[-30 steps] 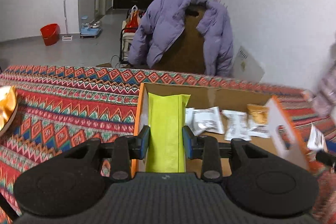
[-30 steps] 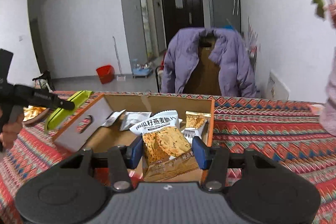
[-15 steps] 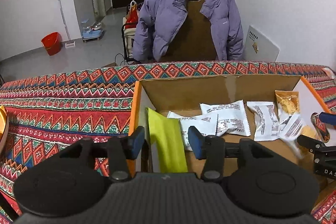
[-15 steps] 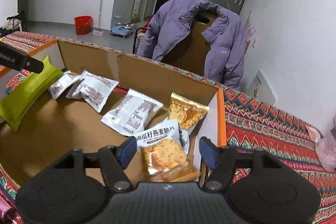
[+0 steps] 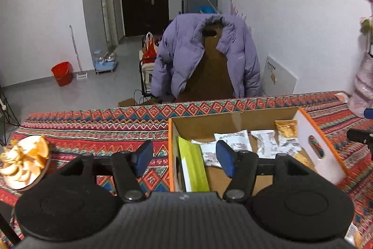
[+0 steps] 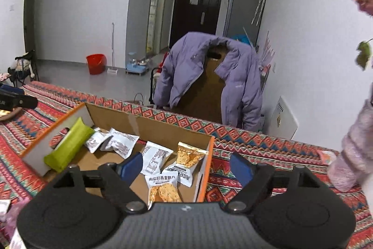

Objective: Organize snacks
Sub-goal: 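Withdraw both tools from the box back toward the snack pile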

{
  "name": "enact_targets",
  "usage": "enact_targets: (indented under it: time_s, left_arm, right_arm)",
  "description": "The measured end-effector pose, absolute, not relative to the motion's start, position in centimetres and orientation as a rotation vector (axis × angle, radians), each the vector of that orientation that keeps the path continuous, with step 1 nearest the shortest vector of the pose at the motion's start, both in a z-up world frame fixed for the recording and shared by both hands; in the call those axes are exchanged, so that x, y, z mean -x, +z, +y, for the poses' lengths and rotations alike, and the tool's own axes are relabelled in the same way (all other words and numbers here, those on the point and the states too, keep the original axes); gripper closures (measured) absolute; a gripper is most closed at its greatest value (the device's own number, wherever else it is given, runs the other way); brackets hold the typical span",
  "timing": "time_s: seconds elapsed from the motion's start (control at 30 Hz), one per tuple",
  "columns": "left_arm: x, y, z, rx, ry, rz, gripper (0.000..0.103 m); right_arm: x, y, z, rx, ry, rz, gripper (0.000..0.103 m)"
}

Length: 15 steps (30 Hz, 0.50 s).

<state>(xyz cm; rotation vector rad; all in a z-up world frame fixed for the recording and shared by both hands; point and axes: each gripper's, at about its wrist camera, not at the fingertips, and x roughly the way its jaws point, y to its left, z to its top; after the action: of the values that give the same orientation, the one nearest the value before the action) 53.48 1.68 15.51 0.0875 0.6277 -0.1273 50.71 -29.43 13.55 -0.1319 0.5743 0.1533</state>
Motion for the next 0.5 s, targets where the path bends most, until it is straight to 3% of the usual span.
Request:
enact_targets:
  time_s: [0.4, 0.5]
  left_arm:
    - [-39.0, 16.9, 2.7, -0.065, -0.179, 0.551, 0.031]
    - [-34.8, 15.8, 3.3, -0.049, -0.189, 0.506, 0.022]
  right_arm:
    - [-38.7, 14.5, -30.4, 0.089, 0.208, 0.529, 0.017]
    - [-34.7, 13.8, -30.3, 0.077, 0.22, 0.5, 0.017]
